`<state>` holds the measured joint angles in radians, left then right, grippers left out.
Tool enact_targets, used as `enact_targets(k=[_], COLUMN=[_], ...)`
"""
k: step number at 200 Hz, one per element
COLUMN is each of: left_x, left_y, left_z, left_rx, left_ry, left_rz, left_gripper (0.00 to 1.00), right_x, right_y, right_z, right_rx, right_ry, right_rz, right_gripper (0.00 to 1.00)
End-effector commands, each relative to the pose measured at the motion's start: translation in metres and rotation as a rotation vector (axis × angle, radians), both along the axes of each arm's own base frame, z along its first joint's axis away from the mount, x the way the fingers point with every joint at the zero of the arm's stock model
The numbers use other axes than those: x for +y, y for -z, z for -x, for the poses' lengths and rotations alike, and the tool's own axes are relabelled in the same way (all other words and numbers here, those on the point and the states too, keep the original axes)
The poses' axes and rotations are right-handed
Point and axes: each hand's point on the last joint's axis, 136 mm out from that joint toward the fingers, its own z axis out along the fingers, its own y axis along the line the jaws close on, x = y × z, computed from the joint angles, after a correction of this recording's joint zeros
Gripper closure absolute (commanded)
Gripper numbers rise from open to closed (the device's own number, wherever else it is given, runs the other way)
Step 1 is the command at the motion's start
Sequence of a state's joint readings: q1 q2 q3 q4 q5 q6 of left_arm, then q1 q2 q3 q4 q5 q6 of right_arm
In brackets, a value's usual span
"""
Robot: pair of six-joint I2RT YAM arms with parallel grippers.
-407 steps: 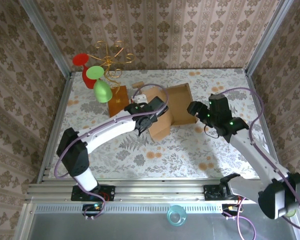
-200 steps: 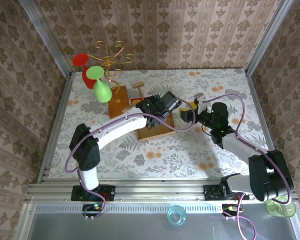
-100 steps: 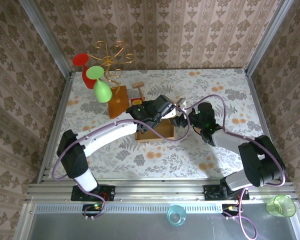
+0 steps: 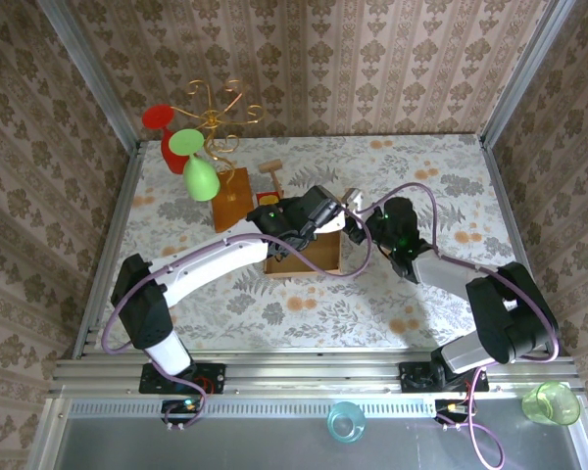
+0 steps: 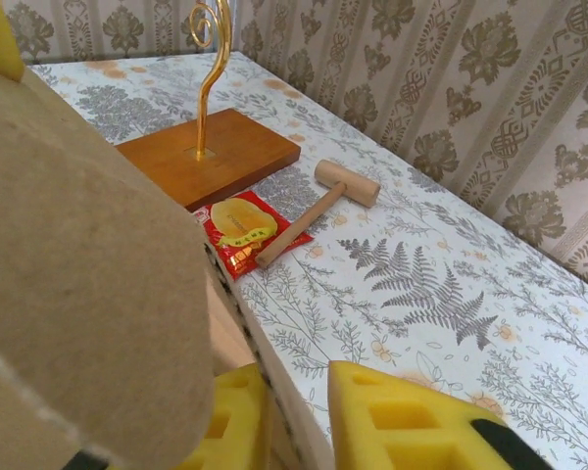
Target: Fold the paper box
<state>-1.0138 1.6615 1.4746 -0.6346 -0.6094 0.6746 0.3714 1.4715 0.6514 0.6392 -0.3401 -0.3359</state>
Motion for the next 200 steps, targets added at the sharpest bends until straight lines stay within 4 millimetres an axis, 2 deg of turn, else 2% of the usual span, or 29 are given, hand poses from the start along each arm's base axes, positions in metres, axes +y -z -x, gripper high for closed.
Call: enact_targets(k=[1, 19, 23, 32, 37, 42, 48, 66, 69, 81, 101, 109, 128, 156, 200], left_x=[-0.005, -0.011, -0.012, -0.01, -0.007, -0.002, 0.005, 0.034, 0.04, 0.063, 0.101, 0.108, 0.115, 0.119, 0.121], left_y=[-0.015, -0.027, -0.033, -0.048, -0.057, -0.064, -0.07, -0.083, -0.084, -0.085, -0.058, -0.05, -0.033, -0.015, 0.004], left_z=[0.002, 0.002, 0.001, -0.003, -0.003, -0.003, -0.002, 0.004, 0.006, 0.011, 0.013, 0.016, 0.023, 0.021, -0.002], left_rx=[-0.012, -0.026, -0.035, -0.063, -0.064, -0.057, -0.039, 0.022, 0.028, 0.043, 0.147, 0.192, 0.251, 0.267, 0.214], left_ry=[0.013, -0.004, -0.017, -0.08, -0.118, -0.152, -0.189, -0.287, -0.299, -0.351, -0.432, -0.436, -0.402, -0.399, -0.414], left_rz=[0.065, 0.147, 0.179, 0.281, 0.353, 0.421, 0.497, 0.701, 0.724, 0.826, 0.959, 1.012, 1.082, 1.05, 0.923], left_gripper=[1.0, 0.98, 0.86, 0.47, 0.3, 0.2, 0.14, 0.11, 0.11, 0.1, 0.1, 0.11, 0.12, 0.12, 0.11], right_x=[0.006, 0.008, 0.008, 0.005, 0.002, 0.0, -0.004, -0.01, -0.012, -0.015, -0.023, -0.025, -0.031, -0.034, -0.034], right_y=[-0.011, -0.008, -0.008, -0.006, -0.006, -0.006, -0.006, -0.003, -0.012, -0.012, -0.011, -0.01, -0.004, 0.001, 0.005], right_z=[-0.005, -0.003, -0.002, 0.0, 0.001, 0.002, 0.004, 0.013, 0.016, 0.023, 0.032, 0.035, 0.038, 0.038, 0.038], right_rx=[-0.034, -0.03, -0.031, -0.033, -0.039, -0.039, -0.033, 0.032, 0.02, 0.039, 0.064, 0.077, 0.105, 0.123, 0.146], right_ry=[-0.002, -0.008, -0.008, 0.0, 0.006, 0.011, 0.014, 0.001, 0.002, 0.007, 0.021, 0.022, 0.034, 0.042, 0.027], right_rz=[-0.004, 0.008, 0.009, 0.012, 0.01, 0.005, -0.01, -0.031, -0.036, -0.033, -0.054, -0.065, -0.067, -0.068, -0.056], right_gripper=[0.86, 0.99, 1.0, 1.0, 1.0, 1.0, 1.0, 1.0, 1.0, 1.0, 1.0, 1.0, 1.0, 1.0, 1.0])
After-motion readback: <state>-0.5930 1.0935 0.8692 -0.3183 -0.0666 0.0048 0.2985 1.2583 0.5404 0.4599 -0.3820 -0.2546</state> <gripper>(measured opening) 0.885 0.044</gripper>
